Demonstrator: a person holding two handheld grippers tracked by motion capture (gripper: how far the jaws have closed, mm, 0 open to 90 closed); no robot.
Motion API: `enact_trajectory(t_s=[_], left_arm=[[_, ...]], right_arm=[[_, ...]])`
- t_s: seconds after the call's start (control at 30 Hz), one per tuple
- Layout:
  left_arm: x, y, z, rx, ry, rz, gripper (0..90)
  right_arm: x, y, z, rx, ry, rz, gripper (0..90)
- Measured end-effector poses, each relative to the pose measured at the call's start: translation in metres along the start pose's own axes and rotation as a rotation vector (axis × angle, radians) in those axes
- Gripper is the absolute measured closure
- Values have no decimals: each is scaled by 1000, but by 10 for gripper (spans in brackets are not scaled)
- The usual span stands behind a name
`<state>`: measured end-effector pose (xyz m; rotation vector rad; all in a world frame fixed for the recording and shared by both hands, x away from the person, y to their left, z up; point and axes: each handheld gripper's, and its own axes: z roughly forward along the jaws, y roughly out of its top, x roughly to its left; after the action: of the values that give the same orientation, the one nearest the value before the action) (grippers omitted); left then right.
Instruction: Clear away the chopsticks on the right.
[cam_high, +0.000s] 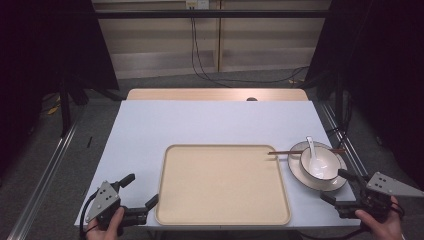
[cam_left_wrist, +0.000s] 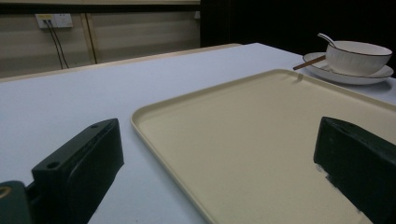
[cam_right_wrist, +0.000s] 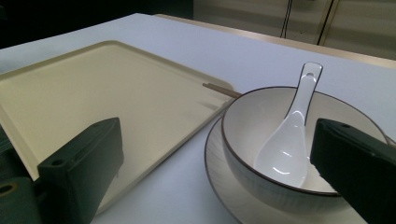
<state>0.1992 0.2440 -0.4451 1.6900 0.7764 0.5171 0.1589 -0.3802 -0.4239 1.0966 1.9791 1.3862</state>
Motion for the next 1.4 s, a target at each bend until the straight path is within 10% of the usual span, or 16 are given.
enact_trajectory(t_s=[0.8,1.4], left_arm=[[3,-1,-1,48,5,11,15],[3,-2,1,80,-3,12,16]], right_arm=[[-89,40,14,116,-14,-112,142],[-145,65,53,353,30,-224,430]])
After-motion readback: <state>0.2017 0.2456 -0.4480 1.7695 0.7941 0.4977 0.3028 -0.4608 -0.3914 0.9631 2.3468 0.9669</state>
